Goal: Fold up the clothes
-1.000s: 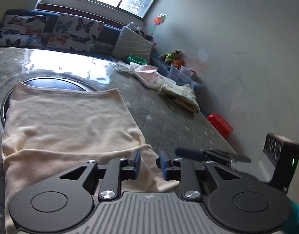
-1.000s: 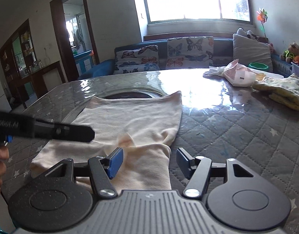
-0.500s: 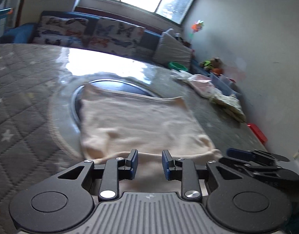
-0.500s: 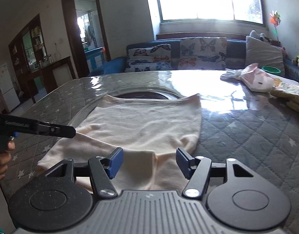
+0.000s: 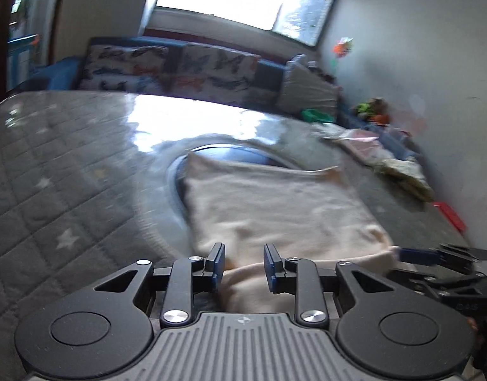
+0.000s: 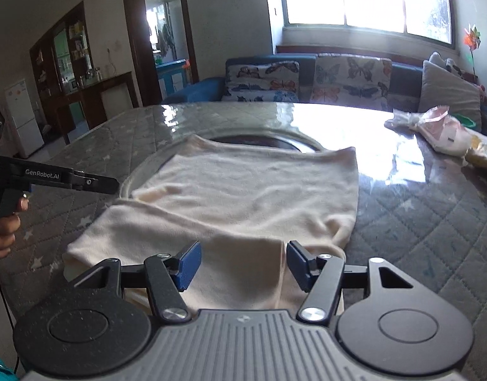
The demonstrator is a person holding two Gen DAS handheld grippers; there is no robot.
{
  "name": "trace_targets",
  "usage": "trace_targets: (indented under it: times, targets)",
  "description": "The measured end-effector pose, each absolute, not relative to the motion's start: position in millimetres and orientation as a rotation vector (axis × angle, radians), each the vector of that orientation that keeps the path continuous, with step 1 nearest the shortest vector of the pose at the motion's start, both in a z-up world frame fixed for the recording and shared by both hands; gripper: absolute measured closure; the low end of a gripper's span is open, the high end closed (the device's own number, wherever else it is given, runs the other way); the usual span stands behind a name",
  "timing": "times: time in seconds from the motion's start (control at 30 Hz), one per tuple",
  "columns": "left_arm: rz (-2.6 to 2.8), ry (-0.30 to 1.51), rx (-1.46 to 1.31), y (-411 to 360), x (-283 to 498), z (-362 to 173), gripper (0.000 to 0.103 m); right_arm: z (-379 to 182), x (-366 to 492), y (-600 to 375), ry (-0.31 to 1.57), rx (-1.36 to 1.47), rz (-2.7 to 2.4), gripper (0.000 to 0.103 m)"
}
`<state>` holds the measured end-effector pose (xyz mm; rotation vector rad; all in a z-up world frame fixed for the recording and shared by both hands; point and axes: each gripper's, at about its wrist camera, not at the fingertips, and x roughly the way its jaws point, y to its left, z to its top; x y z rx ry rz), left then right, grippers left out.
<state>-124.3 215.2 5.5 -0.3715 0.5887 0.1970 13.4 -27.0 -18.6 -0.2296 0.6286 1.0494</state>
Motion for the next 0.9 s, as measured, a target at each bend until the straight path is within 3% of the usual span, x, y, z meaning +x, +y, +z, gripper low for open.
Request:
trace_targets:
  times: [0.27,0.33,0.9]
  targets:
    - [0.092,0.7,-0.3,188.6,-98.2,-17.2,0.071,-31.4,11.9,-13.9,0.662,-0.271,1.104,0.045]
    - [0.102,0.724,-0.286,188.1,-98.5,-24.2,0.066,-36.7,8.2,-15.5,0.658,-0.316,1.103,0.045]
    - [-0.009,0.722,-0.069,160.6,-138.2,-6.3,0.052,-21.0,-12.2,-37.3,0.607,-0.418,1.145,0.041]
